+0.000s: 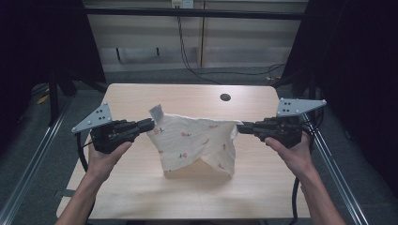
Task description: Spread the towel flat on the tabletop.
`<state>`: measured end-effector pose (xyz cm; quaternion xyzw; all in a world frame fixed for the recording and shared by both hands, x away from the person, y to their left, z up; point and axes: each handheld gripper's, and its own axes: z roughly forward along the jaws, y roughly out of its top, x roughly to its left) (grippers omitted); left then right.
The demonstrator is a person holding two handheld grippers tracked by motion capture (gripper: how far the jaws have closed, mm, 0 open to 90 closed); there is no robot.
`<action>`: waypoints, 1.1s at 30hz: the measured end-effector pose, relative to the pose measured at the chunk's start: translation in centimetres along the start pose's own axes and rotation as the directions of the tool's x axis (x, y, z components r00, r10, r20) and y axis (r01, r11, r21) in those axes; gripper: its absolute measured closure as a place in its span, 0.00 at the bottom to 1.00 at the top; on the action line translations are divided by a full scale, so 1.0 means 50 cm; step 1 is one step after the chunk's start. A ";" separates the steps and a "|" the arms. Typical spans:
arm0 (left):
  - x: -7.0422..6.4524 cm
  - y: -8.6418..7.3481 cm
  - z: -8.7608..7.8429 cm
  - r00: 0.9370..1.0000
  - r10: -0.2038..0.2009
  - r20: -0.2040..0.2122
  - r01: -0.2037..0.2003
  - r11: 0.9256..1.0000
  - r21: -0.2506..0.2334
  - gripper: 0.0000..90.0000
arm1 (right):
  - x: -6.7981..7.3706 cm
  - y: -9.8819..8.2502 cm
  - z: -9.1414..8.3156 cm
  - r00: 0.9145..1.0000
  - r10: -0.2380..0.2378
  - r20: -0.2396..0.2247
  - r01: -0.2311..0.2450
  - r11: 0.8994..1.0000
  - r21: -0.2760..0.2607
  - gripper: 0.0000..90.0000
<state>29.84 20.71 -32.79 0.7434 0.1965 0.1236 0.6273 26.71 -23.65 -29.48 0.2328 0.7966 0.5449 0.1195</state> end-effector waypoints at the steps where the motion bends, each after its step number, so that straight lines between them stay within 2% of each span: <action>1: -0.003 0.002 -0.004 1.000 0.004 -0.004 -0.004 1.000 0.000 0.97 | 0.000 0.000 0.000 1.000 0.000 0.000 0.000 1.000 0.000 0.99; 4: -0.020 0.020 -0.027 1.000 0.024 0.019 -0.023 1.000 -0.021 0.97 | 0.023 0.010 -0.020 0.999 -0.026 -0.020 0.026 0.999 -0.021 0.99; 7: -0.031 0.034 -0.040 0.999 0.040 0.019 -0.040 0.999 -0.029 0.97 | 0.035 0.018 -0.030 0.999 -0.041 -0.024 0.040 0.999 -0.033 0.99; 8: -0.037 0.046 -0.051 0.999 0.050 0.021 -0.049 0.998 -0.049 0.97 | 0.047 0.028 -0.041 0.998 -0.062 -0.031 0.061 0.997 -0.039 0.99; 11: -0.034 0.053 -0.056 0.998 0.053 0.026 -0.051 0.997 -0.051 0.97 | 0.051 0.031 -0.045 0.997 -0.070 -0.037 0.069 0.997 -0.036 0.99; 12: -0.032 0.055 -0.054 0.998 0.051 0.021 -0.050 0.997 -0.053 0.97 | 0.050 0.030 -0.047 0.997 -0.071 -0.026 0.070 0.997 -0.028 0.99; 13: -0.029 0.054 -0.052 0.998 0.062 0.010 -0.061 0.997 -0.053 0.97 | 0.038 0.020 -0.045 0.999 -0.050 -0.017 0.050 0.999 -0.015 0.99; 15: -0.014 0.033 -0.029 1.000 0.026 0.014 -0.026 0.999 -0.027 0.97 | 0.026 0.006 -0.036 0.999 -0.038 0.002 0.038 0.999 0.011 0.99; 16: -0.005 0.021 -0.016 1.000 0.015 -0.005 -0.016 1.000 -0.007 0.97 | 0.016 -0.004 -0.028 1.000 -0.026 0.005 0.026 0.999 0.024 0.99; 18: 0.010 -0.003 0.010 1.000 -0.013 -0.005 0.013 1.000 0.022 0.97 | -0.006 -0.026 -0.012 1.000 0.002 0.017 -0.002 0.999 0.042 0.99; 19: 0.010 -0.003 0.010 1.000 -0.013 -0.005 0.013 1.000 0.022 0.97 | -0.006 -0.026 -0.012 1.000 0.002 0.017 -0.002 0.999 0.042 0.99; 20: 0.017 -0.015 0.024 0.999 -0.036 0.005 0.036 0.999 0.034 0.96 | -0.029 -0.047 0.005 0.999 0.024 0.022 -0.025 0.998 0.058 0.99; 21: 0.022 -0.021 0.033 0.999 -0.043 0.011 0.043 0.998 0.042 0.96 | -0.029 -0.047 0.005 0.999 0.024 0.022 -0.025 0.998 0.058 0.99; 22: 0.030 -0.035 0.050 0.999 -0.048 -0.006 0.048 0.997 0.058 0.96 | -0.049 -0.062 0.020 0.999 0.039 0.021 -0.040 0.996 0.082 0.99; 23: 0.030 -0.035 0.050 0.999 -0.048 -0.006 0.048 0.997 0.058 0.96 | -0.049 -0.062 0.020 0.999 0.039 0.021 -0.040 0.996 0.082 0.99; 24: 0.040 -0.045 0.063 0.998 -0.059 -0.014 0.059 0.996 0.068 0.96 | -0.068 -0.076 0.031 0.998 0.061 0.028 -0.063 0.993 0.099 0.99; 27: 0.052 -0.052 0.074 0.998 -0.054 -0.029 0.056 0.995 0.086 0.96 | -0.080 -0.085 0.040 0.997 0.071 0.036 -0.074 0.991 0.116 0.99; 29: 0.065 -0.060 0.085 0.996 -0.078 -0.033 0.080 0.993 0.086 0.96 | -0.094 -0.094 0.054 0.996 0.080 0.035 -0.083 0.989 0.119 0.99; 30: 0.073 -0.066 0.092 0.996 -0.079 -0.046 0.083 0.993 0.089 0.96 | -0.097 -0.096 0.058 0.996 0.083 0.034 -0.087 0.989 0.119 0.99; 33: 0.081 -0.074 0.101 0.995 -0.083 -0.046 0.088 0.990 0.109 0.96 | -0.104 -0.099 0.067 0.996 0.085 0.037 -0.089 0.988 0.122 0.99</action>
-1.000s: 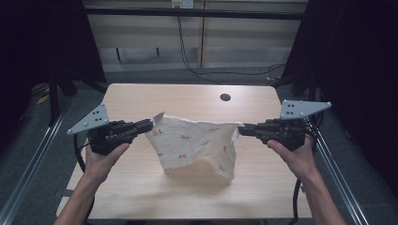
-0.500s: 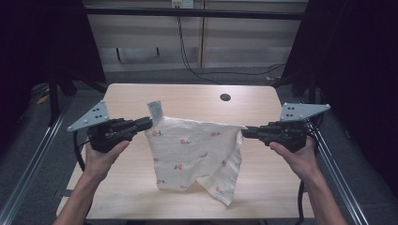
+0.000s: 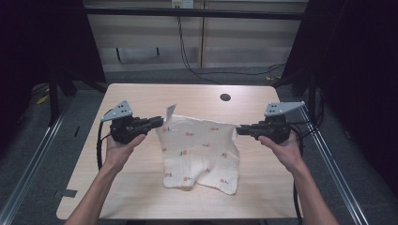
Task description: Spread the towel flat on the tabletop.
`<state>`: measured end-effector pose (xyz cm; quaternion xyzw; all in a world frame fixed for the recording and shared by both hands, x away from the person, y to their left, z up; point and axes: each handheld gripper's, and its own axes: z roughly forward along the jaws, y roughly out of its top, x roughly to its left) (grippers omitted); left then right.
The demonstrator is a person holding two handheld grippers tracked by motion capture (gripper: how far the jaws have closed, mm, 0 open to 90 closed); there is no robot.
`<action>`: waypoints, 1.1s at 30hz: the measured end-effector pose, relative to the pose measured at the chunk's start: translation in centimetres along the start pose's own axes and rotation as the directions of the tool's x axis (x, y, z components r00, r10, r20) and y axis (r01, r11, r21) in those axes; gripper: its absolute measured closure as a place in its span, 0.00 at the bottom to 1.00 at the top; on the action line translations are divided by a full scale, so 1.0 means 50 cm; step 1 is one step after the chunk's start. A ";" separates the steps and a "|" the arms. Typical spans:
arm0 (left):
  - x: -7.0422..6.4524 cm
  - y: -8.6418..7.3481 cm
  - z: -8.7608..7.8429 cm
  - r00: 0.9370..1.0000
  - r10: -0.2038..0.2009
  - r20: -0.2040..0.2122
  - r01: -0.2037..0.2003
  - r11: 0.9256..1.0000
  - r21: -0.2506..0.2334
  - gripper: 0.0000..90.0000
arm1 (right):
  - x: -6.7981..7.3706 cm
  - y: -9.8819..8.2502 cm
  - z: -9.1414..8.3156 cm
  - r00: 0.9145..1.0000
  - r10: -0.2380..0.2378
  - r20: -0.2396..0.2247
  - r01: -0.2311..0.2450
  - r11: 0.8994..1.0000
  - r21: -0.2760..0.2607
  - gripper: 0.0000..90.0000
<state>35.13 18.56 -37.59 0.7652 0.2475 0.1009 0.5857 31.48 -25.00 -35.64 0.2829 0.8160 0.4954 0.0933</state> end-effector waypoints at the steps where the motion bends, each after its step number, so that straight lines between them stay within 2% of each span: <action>1: 0.006 -0.007 0.007 1.000 0.008 -0.003 -0.008 1.000 0.007 0.96 | -0.006 -0.001 0.011 1.000 -0.005 0.008 0.005 1.000 0.018 0.99; 6: 0.016 -0.017 0.008 1.000 -0.022 -0.009 0.022 1.000 -0.001 0.96 | -0.021 -0.003 0.032 1.000 -0.002 0.022 0.001 0.999 0.032 0.99; 7: 0.022 -0.025 0.007 0.999 -0.030 -0.014 0.030 1.000 0.004 0.96 | -0.032 -0.004 0.043 1.000 0.018 0.017 -0.019 1.000 0.016 0.99; 10: 0.028 -0.035 0.005 0.999 -0.043 -0.017 0.043 0.999 0.011 0.96 | -0.040 -0.006 0.053 1.000 0.027 0.004 -0.027 1.000 0.013 0.99; 11: 0.032 -0.044 0.004 0.999 -0.045 -0.031 0.046 0.999 0.028 0.96 | -0.046 -0.011 0.066 1.000 0.021 0.014 -0.021 0.999 0.036 0.99; 14: 0.040 -0.053 0.005 0.998 -0.062 -0.029 0.063 0.998 0.029 0.96 | -0.050 -0.016 0.075 1.000 0.016 0.021 -0.017 0.998 0.053 0.99; 23: 0.076 -0.081 0.046 0.993 -0.110 -0.049 0.114 0.991 0.074 0.96 | -0.090 -0.036 0.116 0.997 0.050 0.051 -0.053 0.997 0.061 0.99; 25: 0.085 -0.092 0.059 0.989 -0.143 -0.049 0.146 0.987 0.062 0.96 | -0.101 -0.045 0.130 0.997 0.051 0.052 -0.054 0.997 0.059 0.99; 27: 0.089 -0.100 0.070 0.989 -0.132 -0.063 0.138 0.986 0.093 0.96 | -0.105 -0.051 0.140 0.997 0.057 0.059 -0.061 0.996 0.065 0.99; 33: 0.100 -0.109 0.083 0.987 -0.147 -0.072 0.154 0.982 0.106 0.96 | -0.122 -0.061 0.156 0.994 0.076 0.078 -0.081 0.994 0.075 0.98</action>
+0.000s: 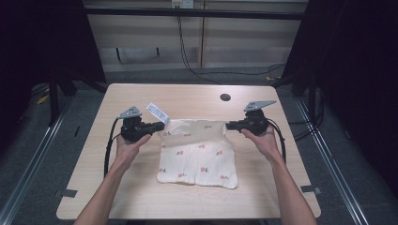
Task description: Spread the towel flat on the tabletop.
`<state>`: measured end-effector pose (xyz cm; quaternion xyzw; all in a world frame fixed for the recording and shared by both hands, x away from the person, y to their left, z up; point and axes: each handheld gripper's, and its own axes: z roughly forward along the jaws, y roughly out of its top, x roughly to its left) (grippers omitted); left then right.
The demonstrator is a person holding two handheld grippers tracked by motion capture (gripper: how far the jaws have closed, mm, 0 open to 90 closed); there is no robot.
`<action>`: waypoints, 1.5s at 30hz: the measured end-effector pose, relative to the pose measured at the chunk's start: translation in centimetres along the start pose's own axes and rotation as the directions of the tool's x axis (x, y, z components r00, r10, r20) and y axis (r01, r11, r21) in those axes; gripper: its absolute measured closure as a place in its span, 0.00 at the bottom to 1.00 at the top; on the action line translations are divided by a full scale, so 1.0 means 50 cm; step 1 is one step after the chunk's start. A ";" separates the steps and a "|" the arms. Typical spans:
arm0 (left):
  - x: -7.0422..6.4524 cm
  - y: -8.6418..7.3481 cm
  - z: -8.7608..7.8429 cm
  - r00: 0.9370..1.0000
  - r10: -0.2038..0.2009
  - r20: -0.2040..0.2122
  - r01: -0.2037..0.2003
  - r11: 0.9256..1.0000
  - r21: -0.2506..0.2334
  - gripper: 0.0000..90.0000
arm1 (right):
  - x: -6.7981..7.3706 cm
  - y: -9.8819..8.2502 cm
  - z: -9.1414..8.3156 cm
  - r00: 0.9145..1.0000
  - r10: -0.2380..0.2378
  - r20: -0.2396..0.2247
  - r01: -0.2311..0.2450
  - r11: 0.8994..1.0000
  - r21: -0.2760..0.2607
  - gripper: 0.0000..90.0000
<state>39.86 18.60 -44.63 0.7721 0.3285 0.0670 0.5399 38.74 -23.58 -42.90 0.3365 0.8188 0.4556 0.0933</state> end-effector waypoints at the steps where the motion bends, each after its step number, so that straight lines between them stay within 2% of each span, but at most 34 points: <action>1: 0.000 0.000 0.000 1.000 0.000 0.000 0.000 1.000 0.000 0.96 | -0.003 0.001 0.001 1.000 0.004 0.006 -0.004 1.000 0.003 0.97; 4: 0.008 -0.003 0.007 1.000 -0.016 -0.002 0.016 1.000 0.001 0.96 | -0.010 0.003 0.007 1.000 0.011 0.015 -0.011 1.000 0.014 0.95; 7: 0.013 -0.007 0.012 1.000 -0.016 -0.001 0.016 1.000 0.016 0.96 | -0.015 0.004 0.009 1.000 0.009 0.020 -0.010 1.000 0.022 0.96; 12: 0.026 -0.015 0.027 0.999 -0.036 -0.014 0.037 0.999 0.022 0.94 | -0.028 0.002 0.021 0.998 0.030 0.052 -0.032 0.999 0.022 0.95; 13: 0.029 -0.018 0.032 0.999 -0.038 -0.030 0.039 0.999 0.027 0.92 | -0.029 0.002 0.024 0.998 0.032 0.056 -0.034 0.999 0.025 0.92; 15: 0.034 -0.021 0.034 0.998 -0.046 -0.030 0.047 0.999 0.026 0.91 | -0.032 0.003 0.026 0.997 0.037 0.073 -0.039 0.999 0.021 0.90; 18: 0.040 -0.025 0.040 0.997 -0.071 -0.038 0.072 0.997 0.026 0.85 | -0.037 0.007 0.024 0.994 0.046 0.095 -0.048 0.999 0.025 0.88; 23: 0.045 -0.026 0.036 0.995 -0.058 -0.080 0.062 0.997 0.052 0.74 | -0.035 0.007 0.014 0.995 0.047 0.093 -0.048 0.999 0.004 0.86; 24: 0.048 -0.024 0.030 0.995 -0.074 -0.071 0.077 0.996 0.039 0.70 | -0.032 0.001 0.009 0.994 0.049 0.095 -0.049 0.999 -0.005 0.85; 26: 0.048 -0.019 0.024 0.994 -0.074 -0.076 0.077 0.997 0.027 0.68 | -0.031 -0.002 0.005 0.994 0.057 0.094 -0.056 0.998 -0.008 0.82; 28: 0.047 -0.019 0.022 0.995 -0.083 -0.060 0.084 0.996 0.023 0.66 | -0.032 -0.003 0.001 0.993 0.068 0.098 -0.067 0.998 -0.012 0.78; 29: 0.045 -0.019 0.021 0.995 -0.075 -0.059 0.077 0.997 0.030 0.66 | -0.032 -0.003 0.001 0.993 0.068 0.098 -0.067 0.998 -0.012 0.78; 30: 0.035 -0.018 0.018 0.997 -0.024 -0.080 0.030 0.997 0.066 0.65 | -0.030 -0.003 -0.004 0.992 0.073 0.106 -0.070 0.997 -0.027 0.73; 32: 0.032 -0.018 0.017 0.997 -0.015 -0.074 0.020 0.997 0.076 0.65 | -0.029 -0.002 -0.006 0.992 0.071 0.109 -0.068 0.997 -0.027 0.72; 34: 0.025 -0.014 0.012 0.998 0.019 -0.065 -0.013 0.995 0.095 0.65 | -0.024 -0.001 -0.007 0.992 0.067 0.110 -0.066 0.998 -0.012 0.66; 35: 0.021 -0.013 0.006 0.999 0.005 -0.046 -0.001 0.996 0.089 0.65 | -0.017 0.000 -0.009 0.992 0.056 0.109 -0.056 0.998 -0.004 0.62; 38: 0.010 -0.015 -0.002 0.999 0.015 -0.051 -0.010 0.995 0.097 0.68 | -0.004 -0.004 -0.012 0.993 0.067 0.095 -0.067 0.998 -0.008 0.61; 39: 0.002 -0.017 -0.007 0.999 0.021 -0.033 -0.018 0.995 0.094 0.71 | 0.012 -0.015 -0.013 0.996 0.070 0.061 -0.070 0.998 -0.010 0.59; 40: -0.013 -0.018 -0.013 0.999 0.050 -0.020 -0.047 0.992 0.121 0.71 | 0.023 -0.020 -0.013 0.997 0.057 0.061 -0.057 0.998 -0.001 0.59; 41: -0.013 -0.018 -0.013 0.999 0.050 -0.020 -0.047 0.992 0.121 0.71 | 0.033 -0.025 -0.014 0.997 0.045 0.066 -0.046 0.999 0.010 0.59; 42: -0.027 -0.021 -0.021 0.998 0.069 -0.008 -0.067 0.988 0.136 0.71 | 0.044 -0.033 -0.016 0.998 0.038 0.050 -0.038 0.999 0.002 0.60; 43: -0.027 -0.021 -0.021 0.998 0.069 -0.008 -0.067 0.988 0.136 0.71 | 0.044 -0.033 -0.016 0.998 0.038 0.050 -0.038 0.999 0.002 0.60; 44: -0.040 -0.027 -0.029 0.995 0.097 -0.010 -0.094 0.983 0.158 0.71 | 0.057 -0.045 -0.018 0.999 0.034 0.039 -0.034 0.999 0.006 0.64; 45: -0.046 -0.031 -0.033 0.995 0.098 -0.004 -0.096 0.982 0.162 0.71 | 0.061 -0.050 -0.018 0.999 0.027 0.046 -0.028 1.000 0.012 0.64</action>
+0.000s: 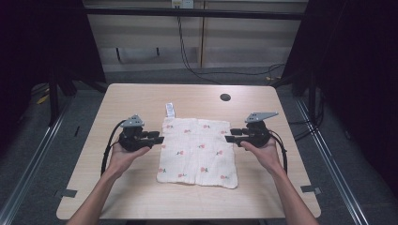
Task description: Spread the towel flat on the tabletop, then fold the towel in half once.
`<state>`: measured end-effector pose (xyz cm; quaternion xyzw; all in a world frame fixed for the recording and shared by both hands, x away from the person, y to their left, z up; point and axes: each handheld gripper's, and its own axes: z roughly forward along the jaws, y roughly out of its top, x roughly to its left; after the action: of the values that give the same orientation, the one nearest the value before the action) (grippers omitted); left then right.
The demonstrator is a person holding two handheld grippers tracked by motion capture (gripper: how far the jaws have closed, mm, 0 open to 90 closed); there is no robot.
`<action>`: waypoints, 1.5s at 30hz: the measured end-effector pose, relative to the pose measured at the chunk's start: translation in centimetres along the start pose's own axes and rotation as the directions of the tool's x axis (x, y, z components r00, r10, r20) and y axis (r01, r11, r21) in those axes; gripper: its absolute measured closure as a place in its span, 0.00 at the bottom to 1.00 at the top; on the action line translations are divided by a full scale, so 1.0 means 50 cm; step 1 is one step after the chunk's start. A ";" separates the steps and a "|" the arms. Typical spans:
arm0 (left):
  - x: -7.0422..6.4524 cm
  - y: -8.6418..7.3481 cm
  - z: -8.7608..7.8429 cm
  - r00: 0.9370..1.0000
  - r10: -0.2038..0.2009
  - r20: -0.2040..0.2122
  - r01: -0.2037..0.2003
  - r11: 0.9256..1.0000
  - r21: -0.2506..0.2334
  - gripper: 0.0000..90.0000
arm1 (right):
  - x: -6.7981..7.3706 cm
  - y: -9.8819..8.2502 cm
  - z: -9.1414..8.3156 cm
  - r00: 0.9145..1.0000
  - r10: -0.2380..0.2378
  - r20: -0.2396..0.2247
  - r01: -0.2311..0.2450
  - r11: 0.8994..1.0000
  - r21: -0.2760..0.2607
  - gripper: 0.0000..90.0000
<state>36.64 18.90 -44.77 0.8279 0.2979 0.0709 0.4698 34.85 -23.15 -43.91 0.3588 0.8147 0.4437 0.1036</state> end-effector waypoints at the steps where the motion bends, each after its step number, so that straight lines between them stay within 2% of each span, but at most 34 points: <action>1: 0.000 0.000 0.000 1.000 0.000 0.000 0.000 1.000 0.000 0.71 | 0.000 0.000 0.000 1.000 0.000 0.000 0.000 1.000 0.000 0.64; 2: -0.007 -0.007 -0.003 1.000 0.005 0.008 -0.005 1.000 0.006 0.71 | 0.009 -0.015 0.000 1.000 -0.005 -0.011 0.005 1.000 0.017 0.64; 4: -0.016 -0.017 -0.004 1.000 0.016 0.006 -0.017 1.000 0.024 0.72 | 0.013 -0.019 -0.001 1.000 -0.008 -0.005 0.008 1.000 0.023 0.65; 5: -0.024 -0.027 -0.003 0.999 0.035 0.013 -0.036 0.998 0.050 0.71 | 0.023 -0.031 -0.003 1.000 -0.009 -0.015 0.010 0.999 0.034 0.64; 8: -0.029 -0.034 0.001 0.999 0.039 0.017 -0.040 0.997 0.066 0.67 | 0.032 -0.047 -0.001 1.000 -0.010 -0.010 0.010 0.999 0.037 0.62; 9: -0.035 -0.042 0.011 0.999 0.045 0.020 -0.046 0.996 0.078 0.67 | 0.038 -0.065 0.009 0.999 0.000 -0.032 0.001 0.999 0.046 0.61; 10: -0.035 -0.042 0.011 0.999 0.045 0.020 -0.046 0.996 0.078 0.67 | 0.041 -0.068 0.014 1.000 -0.017 -0.019 0.019 0.997 0.068 0.61; 11: -0.044 -0.049 0.028 0.997 0.060 0.046 -0.065 0.992 0.106 0.67 | 0.043 -0.072 0.020 1.000 -0.017 -0.017 0.018 0.997 0.076 0.61; 12: -0.050 -0.052 0.038 0.996 0.075 0.052 -0.081 0.988 0.133 0.67 | 0.043 -0.075 0.023 1.000 -0.004 -0.028 0.006 0.997 0.073 0.61; 13: -0.056 -0.055 0.046 0.993 0.107 0.046 -0.113 0.981 0.156 0.67 | 0.045 -0.079 0.030 0.999 -0.012 -0.030 0.015 0.996 0.089 0.61; 14: -0.058 -0.057 0.053 0.993 0.092 0.072 -0.102 0.983 0.151 0.67 | 0.048 -0.081 0.037 0.999 -0.033 -0.014 0.034 0.993 0.113 0.61; 16: -0.058 -0.056 0.057 0.993 0.081 0.082 -0.093 0.982 0.161 0.67 | 0.050 -0.084 0.042 0.999 -0.039 -0.017 0.041 0.991 0.130 0.61; 17: -0.057 -0.055 0.060 0.992 0.092 0.086 -0.105 0.981 0.162 0.67 | 0.052 -0.086 0.048 0.999 -0.048 -0.019 0.050 0.989 0.141 0.61; 18: -0.051 -0.053 0.062 0.992 0.072 0.101 -0.087 0.984 0.155 0.67 | 0.054 -0.088 0.054 0.998 -0.058 -0.015 0.060 0.986 0.154 0.61; 19: -0.043 -0.050 0.066 0.994 0.083 0.067 -0.093 0.984 0.152 0.66 | 0.054 -0.090 0.063 0.998 -0.065 -0.015 0.067 0.984 0.164 0.61; 21: -0.037 -0.052 0.071 0.995 0.083 0.064 -0.092 0.983 0.156 0.67 | 0.053 -0.092 0.072 0.997 -0.075 0.001 0.073 0.982 0.175 0.60; 24: -0.034 -0.056 0.076 0.995 0.086 0.049 -0.094 0.981 0.172 0.67 | 0.052 -0.099 0.085 0.996 -0.084 0.001 0.083 0.978 0.192 0.59; 25: -0.031 -0.060 0.080 0.996 0.073 0.052 -0.080 0.984 0.157 0.67 | 0.054 -0.098 0.088 0.994 -0.106 0.003 0.103 0.976 0.192 0.60; 26: -0.031 -0.060 0.080 0.996 0.073 0.052 -0.080 0.984 0.157 0.66 | 0.054 -0.098 0.088 0.994 -0.106 0.003 0.103 0.976 0.192 0.60; 27: -0.029 -0.062 0.087 0.996 0.074 0.054 -0.083 0.981 0.177 0.66 | 0.057 -0.095 0.087 0.993 -0.116 0.025 0.108 0.971 0.214 0.61; 28: -0.029 -0.062 0.087 0.996 0.074 0.054 -0.083 0.981 0.177 0.66 | 0.057 -0.095 0.087 0.993 -0.116 0.025 0.108 0.971 0.214 0.61; 29: -0.029 -0.066 0.093 0.995 0.081 0.056 -0.090 0.977 0.191 0.66 | 0.058 -0.095 0.087 0.994 -0.109 0.023 0.102 0.972 0.212 0.64; 30: -0.031 -0.069 0.096 0.995 0.084 0.061 -0.095 0.975 0.199 0.66 | 0.059 -0.094 0.085 0.993 -0.114 0.027 0.105 0.969 0.223 0.67; 32: -0.034 -0.071 0.097 0.994 0.092 0.062 -0.102 0.975 0.196 0.66 | 0.060 -0.095 0.084 0.993 -0.114 0.027 0.105 0.969 0.223 0.70; 33: -0.041 -0.070 0.096 0.991 0.121 0.065 -0.132 0.968 0.211 0.66 | 0.060 -0.095 0.080 0.993 -0.117 0.019 0.110 0.967 0.232 0.81; 34: -0.041 -0.070 0.096 0.991 0.121 0.065 -0.132 0.968 0.211 0.68 | 0.060 -0.095 0.080 0.993 -0.117 0.019 0.110 0.967 0.232 0.81; 35: -0.056 -0.072 0.094 0.982 0.176 0.066 -0.187 0.958 0.219 0.70 | 0.059 -0.095 0.076 0.994 -0.114 0.005 0.109 0.965 0.239 0.87; 36: -0.056 -0.072 0.094 0.982 0.176 0.066 -0.187 0.958 0.219 0.76 | 0.059 -0.095 0.076 0.994 -0.114 0.005 0.109 0.965 0.239 0.87; 37: -0.069 -0.076 0.091 0.977 0.192 0.094 -0.208 0.954 0.215 0.83 | 0.060 -0.098 0.071 0.993 -0.118 0.013 0.111 0.963 0.245 0.91; 40: -0.081 -0.079 0.089 0.975 0.201 0.095 -0.218 0.951 0.218 0.96 | 0.066 -0.103 0.064 0.995 -0.105 -0.001 0.102 0.963 0.249 0.95; 42: -0.095 -0.083 0.088 0.976 0.192 0.101 -0.210 0.953 0.217 0.98 | 0.074 -0.110 0.055 0.993 -0.118 -0.013 0.117 0.960 0.255 0.97; 44: -0.101 -0.084 0.084 0.975 0.199 0.103 -0.218 0.949 0.227 0.99 | 0.082 -0.112 0.050 0.991 -0.135 -0.023 0.136 0.954 0.266 0.97; 45: -0.104 -0.087 0.083 0.975 0.190 0.120 -0.213 0.951 0.224 0.99 | 0.087 -0.113 0.049 0.990 -0.136 -0.026 0.138 0.953 0.268 0.96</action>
<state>32.22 14.60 -49.74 0.9063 0.1951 0.0423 0.3726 30.13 -20.61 -49.19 0.3104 0.8907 0.3220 0.0815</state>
